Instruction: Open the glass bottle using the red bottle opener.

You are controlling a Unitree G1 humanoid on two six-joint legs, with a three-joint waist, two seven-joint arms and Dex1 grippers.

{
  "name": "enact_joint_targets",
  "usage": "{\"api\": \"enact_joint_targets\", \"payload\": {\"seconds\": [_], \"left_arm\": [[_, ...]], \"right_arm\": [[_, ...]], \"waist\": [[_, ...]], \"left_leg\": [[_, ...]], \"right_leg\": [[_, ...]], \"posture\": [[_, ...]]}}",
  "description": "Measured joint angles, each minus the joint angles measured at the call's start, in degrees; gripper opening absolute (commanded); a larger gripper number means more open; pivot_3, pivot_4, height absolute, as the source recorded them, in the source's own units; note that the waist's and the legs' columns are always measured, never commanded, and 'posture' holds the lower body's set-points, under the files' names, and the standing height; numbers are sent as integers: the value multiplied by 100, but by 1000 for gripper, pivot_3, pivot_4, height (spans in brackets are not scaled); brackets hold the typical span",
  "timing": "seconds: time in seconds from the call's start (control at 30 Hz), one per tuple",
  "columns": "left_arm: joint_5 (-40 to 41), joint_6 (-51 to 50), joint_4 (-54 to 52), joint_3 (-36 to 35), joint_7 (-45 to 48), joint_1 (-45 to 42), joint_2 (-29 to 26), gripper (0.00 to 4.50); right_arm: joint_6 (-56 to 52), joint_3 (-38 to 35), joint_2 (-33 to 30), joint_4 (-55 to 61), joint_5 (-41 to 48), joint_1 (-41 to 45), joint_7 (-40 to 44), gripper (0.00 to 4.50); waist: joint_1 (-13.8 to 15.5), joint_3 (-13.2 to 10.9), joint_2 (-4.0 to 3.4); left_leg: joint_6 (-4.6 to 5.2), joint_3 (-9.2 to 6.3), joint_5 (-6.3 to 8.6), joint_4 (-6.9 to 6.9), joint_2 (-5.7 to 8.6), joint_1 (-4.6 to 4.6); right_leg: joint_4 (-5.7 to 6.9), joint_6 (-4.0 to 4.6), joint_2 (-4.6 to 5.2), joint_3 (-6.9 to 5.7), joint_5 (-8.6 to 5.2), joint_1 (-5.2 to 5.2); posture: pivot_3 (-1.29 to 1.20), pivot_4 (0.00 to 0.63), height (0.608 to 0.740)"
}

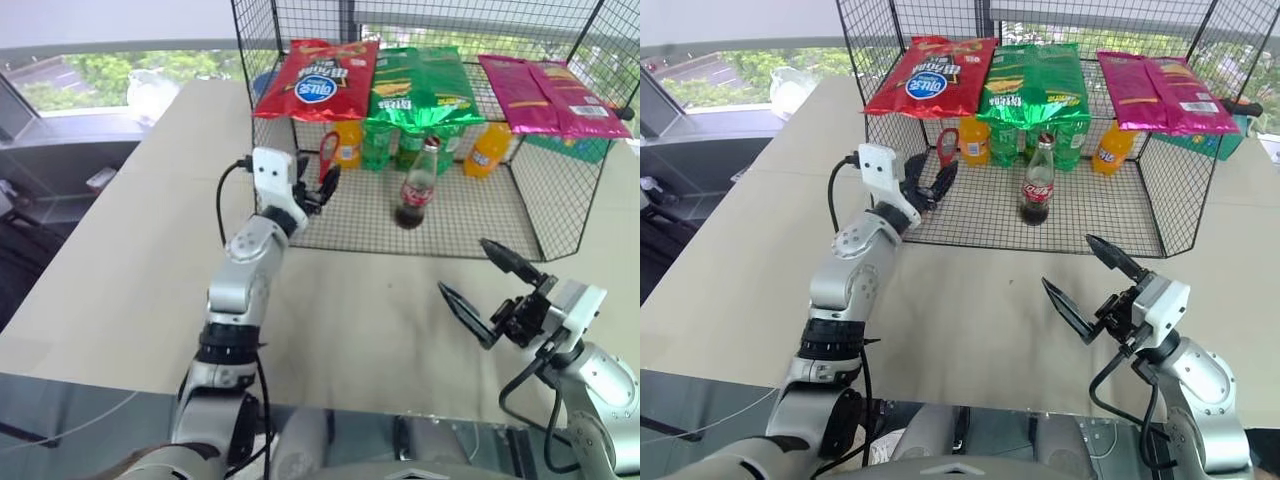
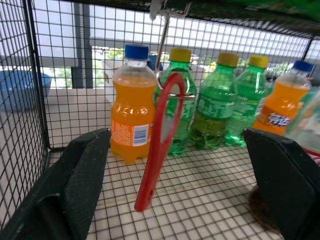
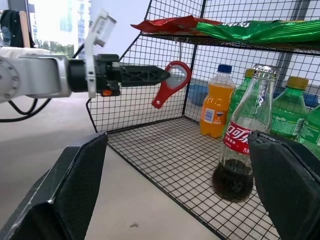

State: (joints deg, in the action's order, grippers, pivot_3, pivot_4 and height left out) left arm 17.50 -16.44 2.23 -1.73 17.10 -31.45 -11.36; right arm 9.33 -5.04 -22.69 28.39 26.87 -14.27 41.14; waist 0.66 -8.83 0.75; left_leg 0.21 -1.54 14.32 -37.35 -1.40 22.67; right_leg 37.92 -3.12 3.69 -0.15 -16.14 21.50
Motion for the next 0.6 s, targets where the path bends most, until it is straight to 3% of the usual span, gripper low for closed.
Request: {"api": "enact_joint_targets", "payload": {"seconds": [0.03, 0.1, 0.2, 0.23, 0.6], "left_arm": [[-10, 70, 225, 2, 95, -113, 4, 2618], [-29, 178, 539, -5, 225, -301, -14, 1901], [-49, 350, 768, -24, 384, -434, -38, 338], [-51, 410, 815, -38, 424, -439, -48, 57], [144, 543, 633, -85, 911, -381, -155, 57]], "right_arm": [[-3, 6, 7, 0, -4, -6, -21, 4500], [-3, 13, 15, 2, -9, -14, -33, 4500], [-2, 14, 17, 2, -21, -51, -50, 4500], [-2, 14, 18, 2, -27, -54, -60, 4500], [-85, 55, 51, 4, -109, -33, -256, 4500]], "waist": [[2, -1, 1], [3, -2, 3], [2, -2, 2], [-3, -2, 2], [-1, -2, 2]], "left_leg": [[0, 0, 0, 0, 0, 2], [0, -1, 0, 0, 0, 2], [0, 0, 0, 0, 0, 3], [0, 1, 0, 0, 0, 3], [-1, 0, 0, 0, 0, 4]], "right_leg": [[0, 0, 0, -1, 0, 1], [0, 0, 0, -2, 0, 1], [-1, 0, 0, -2, 0, 2], [-1, 0, 0, -1, 0, 2], [0, 0, 1, -1, 0, 2]], "posture": [[0, 150, 740], [0, 150, 740], [0, 150, 740], [0, 150, 740], [0, 150, 740]]}}
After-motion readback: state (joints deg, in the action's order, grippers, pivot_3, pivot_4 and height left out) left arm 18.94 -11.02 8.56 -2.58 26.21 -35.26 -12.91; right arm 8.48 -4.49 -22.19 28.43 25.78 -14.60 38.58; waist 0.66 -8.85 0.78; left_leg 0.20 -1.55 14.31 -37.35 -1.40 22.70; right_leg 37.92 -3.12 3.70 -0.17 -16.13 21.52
